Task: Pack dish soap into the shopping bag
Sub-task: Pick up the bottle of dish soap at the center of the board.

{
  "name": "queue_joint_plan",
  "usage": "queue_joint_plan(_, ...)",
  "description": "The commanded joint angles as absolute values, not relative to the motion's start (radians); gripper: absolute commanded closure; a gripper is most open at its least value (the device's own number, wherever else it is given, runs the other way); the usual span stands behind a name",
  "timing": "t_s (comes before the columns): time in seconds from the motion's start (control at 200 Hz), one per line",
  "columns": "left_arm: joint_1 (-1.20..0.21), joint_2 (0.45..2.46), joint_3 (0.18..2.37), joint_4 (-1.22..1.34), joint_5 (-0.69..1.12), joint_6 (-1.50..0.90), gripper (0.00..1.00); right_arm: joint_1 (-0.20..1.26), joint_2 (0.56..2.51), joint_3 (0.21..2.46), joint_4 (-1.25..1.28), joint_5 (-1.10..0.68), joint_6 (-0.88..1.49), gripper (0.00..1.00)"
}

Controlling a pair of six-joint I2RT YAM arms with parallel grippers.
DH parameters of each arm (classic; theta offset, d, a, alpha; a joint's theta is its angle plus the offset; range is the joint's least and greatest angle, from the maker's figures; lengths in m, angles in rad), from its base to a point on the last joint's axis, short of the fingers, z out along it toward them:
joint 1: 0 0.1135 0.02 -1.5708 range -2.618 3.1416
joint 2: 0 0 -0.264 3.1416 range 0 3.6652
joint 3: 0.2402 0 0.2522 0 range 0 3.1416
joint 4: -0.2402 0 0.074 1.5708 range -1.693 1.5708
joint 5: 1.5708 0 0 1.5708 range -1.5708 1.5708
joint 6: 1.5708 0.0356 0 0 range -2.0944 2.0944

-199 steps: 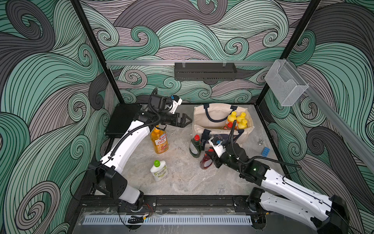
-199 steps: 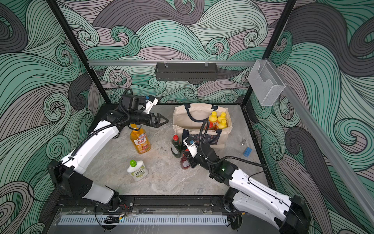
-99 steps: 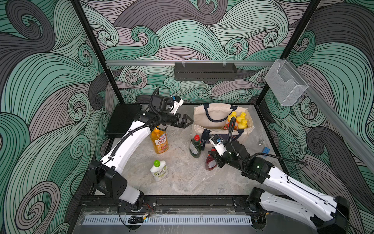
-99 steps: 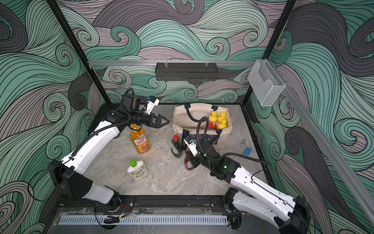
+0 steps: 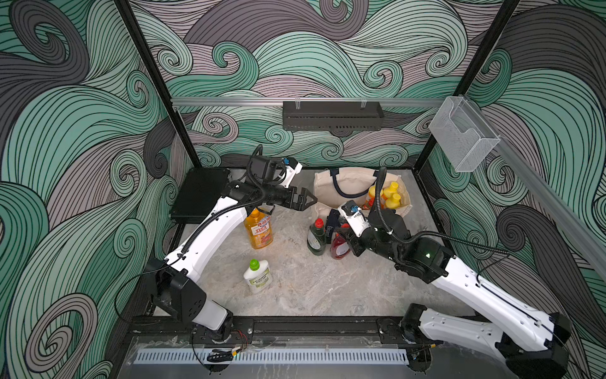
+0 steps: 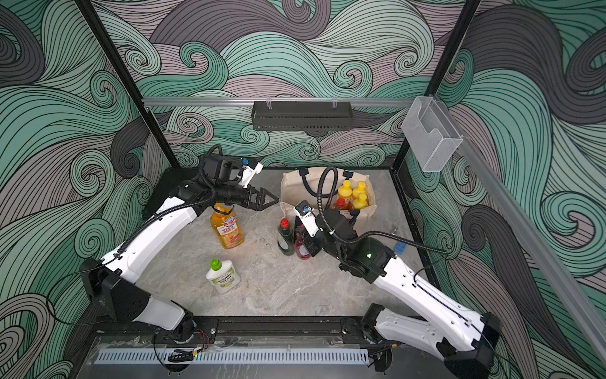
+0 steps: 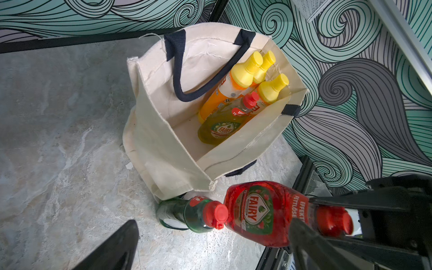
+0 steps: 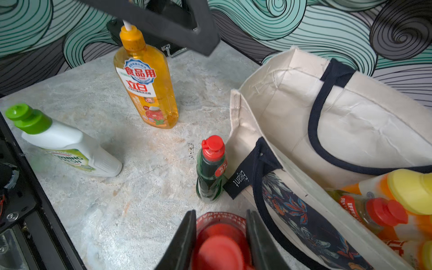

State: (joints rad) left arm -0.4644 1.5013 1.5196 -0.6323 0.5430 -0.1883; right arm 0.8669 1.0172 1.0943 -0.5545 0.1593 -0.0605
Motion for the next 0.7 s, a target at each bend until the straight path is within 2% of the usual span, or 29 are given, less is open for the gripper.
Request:
queue_joint_plan(0.0, -0.475, 1.522, 1.523, -0.604, 0.551, -0.194, 0.02, 0.873, 1.022, 1.202, -0.557, 0.196, -0.082, 1.0)
queue_joint_plan(0.3, -0.492, 1.544, 1.525, -0.568, 0.551, -0.211, 0.01, 0.873, 1.123, 1.434, -0.68, 0.214, -0.102, 1.0)
queue_joint_plan(0.695, -0.497, 1.567, 1.539, -0.533, 0.535, -0.241, 0.02, 0.853, 1.175, 1.599, -0.702, 0.286, -0.153, 1.0)
